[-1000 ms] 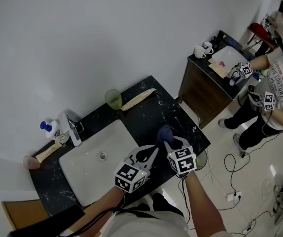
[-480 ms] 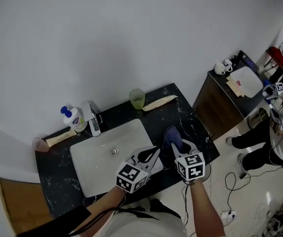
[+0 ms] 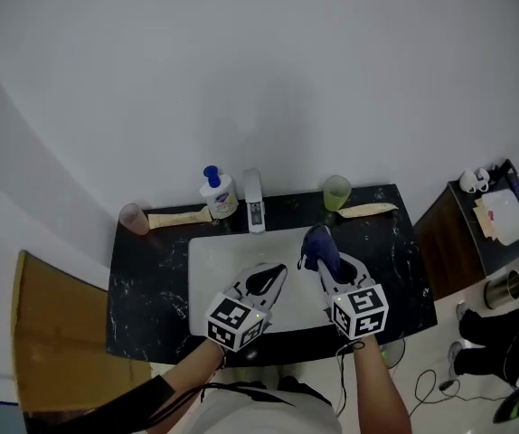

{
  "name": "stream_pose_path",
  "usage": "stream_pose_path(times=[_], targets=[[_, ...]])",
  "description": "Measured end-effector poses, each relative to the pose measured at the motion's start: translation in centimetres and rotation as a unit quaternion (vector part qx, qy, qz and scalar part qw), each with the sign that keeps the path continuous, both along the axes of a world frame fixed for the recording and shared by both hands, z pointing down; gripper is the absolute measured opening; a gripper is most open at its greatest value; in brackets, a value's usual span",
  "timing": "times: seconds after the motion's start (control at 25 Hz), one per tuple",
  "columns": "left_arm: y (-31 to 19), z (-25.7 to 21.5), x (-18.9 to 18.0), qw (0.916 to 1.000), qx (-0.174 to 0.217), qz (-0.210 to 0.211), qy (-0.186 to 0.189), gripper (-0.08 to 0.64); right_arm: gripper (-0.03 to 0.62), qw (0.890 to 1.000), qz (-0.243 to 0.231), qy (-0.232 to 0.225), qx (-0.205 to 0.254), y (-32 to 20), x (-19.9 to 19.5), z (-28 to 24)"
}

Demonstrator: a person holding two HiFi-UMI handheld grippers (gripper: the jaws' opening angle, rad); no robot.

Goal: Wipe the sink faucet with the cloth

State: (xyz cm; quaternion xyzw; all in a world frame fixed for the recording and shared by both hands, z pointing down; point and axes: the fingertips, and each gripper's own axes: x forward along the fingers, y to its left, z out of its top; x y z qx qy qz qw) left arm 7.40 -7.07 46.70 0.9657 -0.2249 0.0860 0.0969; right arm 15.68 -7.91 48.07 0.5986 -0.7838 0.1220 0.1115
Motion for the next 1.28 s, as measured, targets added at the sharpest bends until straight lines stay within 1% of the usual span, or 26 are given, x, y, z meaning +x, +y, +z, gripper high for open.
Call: stream_pose_path(times=[0.12, 0.24, 0.4, 0.56, 0.68, 0.8, 1.04, 1.16, 1.28], targets=[[-1.6, -0.7, -4.3, 0.9988, 0.006, -0.049, 0.004, 0.002, 0.084, 0.999, -0.049, -0.002, 0.017, -2.0, -4.3, -1.4], [-2.6, -1.1, -7.9, 0.9961, 0.010, -0.087, 0.006, 0.002, 0.084, 0.996, -0.087, -0.004, 0.027, -3.9, -7.7, -2.4], [-3.4, -1.4, -10.4, 0.9930, 0.014, -0.117, 0.011, 0.002, 0.084, 0.993, -0.113, 0.003, 0.039, -6.3, -10.0, -3.7], [-4.0, -1.8, -11.0, 0.9916, 0.015, -0.127, 0.016, 0.002, 0.084, 0.992, -0.118, 0.011, 0.047, -9.8, -10.2, -5.6], [-4.6, -1.7, -11.2, 0.9911, 0.012, -0.131, 0.016, 0.002, 0.084, 0.992, -0.118, 0.027, 0.037, -13.2, -9.8, -6.1], [-5.1, -1.5, -11.1, 0.9908, 0.010, -0.134, 0.016, 0.002, 0.084, 0.990, -0.127, 0.053, 0.015, -15.9, -9.5, -5.3], [-5.9, -1.3, -11.6, 0.9892, 0.009, -0.146, 0.015, 0.002, 0.084, 0.982, -0.160, 0.100, -0.025, -19.2, -10.2, -3.7], [-6.4, -1.3, -12.2, 0.9877, 0.008, -0.155, 0.012, 0.002, 0.084, 0.978, -0.161, 0.130, -0.025, -21.6, -9.9, -3.7], [-6.4, -1.3, -12.7, 0.9863, 0.007, -0.164, 0.011, 0.002, 0.084, 0.976, -0.156, 0.150, -0.023, -24.2, -9.5, -3.8]])
